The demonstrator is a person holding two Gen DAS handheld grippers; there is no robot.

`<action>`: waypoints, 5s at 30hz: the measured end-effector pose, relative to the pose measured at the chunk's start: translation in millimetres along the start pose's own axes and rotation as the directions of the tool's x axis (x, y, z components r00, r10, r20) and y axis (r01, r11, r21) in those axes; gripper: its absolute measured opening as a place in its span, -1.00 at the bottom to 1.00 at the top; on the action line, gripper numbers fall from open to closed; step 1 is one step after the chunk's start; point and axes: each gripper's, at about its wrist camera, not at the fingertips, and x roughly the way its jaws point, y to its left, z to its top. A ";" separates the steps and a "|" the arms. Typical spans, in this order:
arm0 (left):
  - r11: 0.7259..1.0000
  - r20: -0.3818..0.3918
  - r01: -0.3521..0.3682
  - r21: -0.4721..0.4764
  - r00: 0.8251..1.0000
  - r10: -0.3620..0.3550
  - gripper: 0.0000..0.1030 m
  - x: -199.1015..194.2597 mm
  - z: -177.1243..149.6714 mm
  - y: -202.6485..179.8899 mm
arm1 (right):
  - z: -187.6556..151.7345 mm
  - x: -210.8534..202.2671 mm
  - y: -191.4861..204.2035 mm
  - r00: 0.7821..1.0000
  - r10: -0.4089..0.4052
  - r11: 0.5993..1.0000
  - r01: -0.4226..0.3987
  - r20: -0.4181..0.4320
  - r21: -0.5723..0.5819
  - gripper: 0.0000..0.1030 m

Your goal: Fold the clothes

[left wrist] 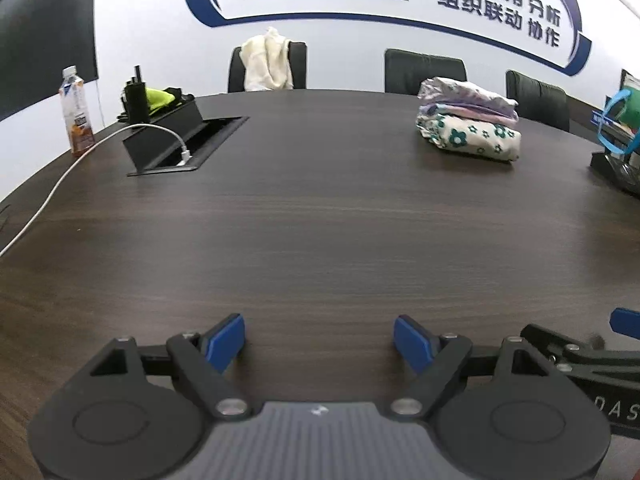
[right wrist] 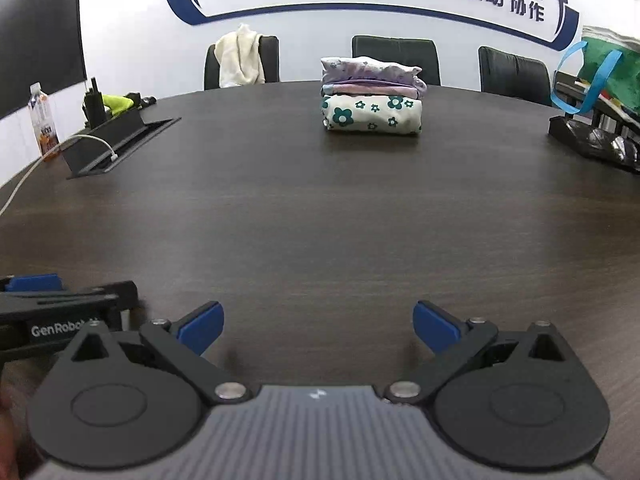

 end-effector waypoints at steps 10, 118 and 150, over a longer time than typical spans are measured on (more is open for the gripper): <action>1.000 -0.006 -0.025 0.007 1.000 0.025 0.71 3.3 1.1 4.7 | 5.4 12.6 7.2 0.999 -0.010 1.000 0.010 -0.046 -0.001 1.00; 1.000 -0.015 0.012 0.021 1.000 -0.012 1.00 10.3 1.5 5.7 | 12.8 25.6 -6.5 0.999 -0.007 1.000 0.006 -0.042 -0.024 0.99; 1.000 -0.015 0.012 0.021 1.000 -0.012 1.00 10.0 1.4 5.4 | 12.6 25.2 -5.9 0.999 -0.008 1.000 0.007 -0.043 -0.023 0.99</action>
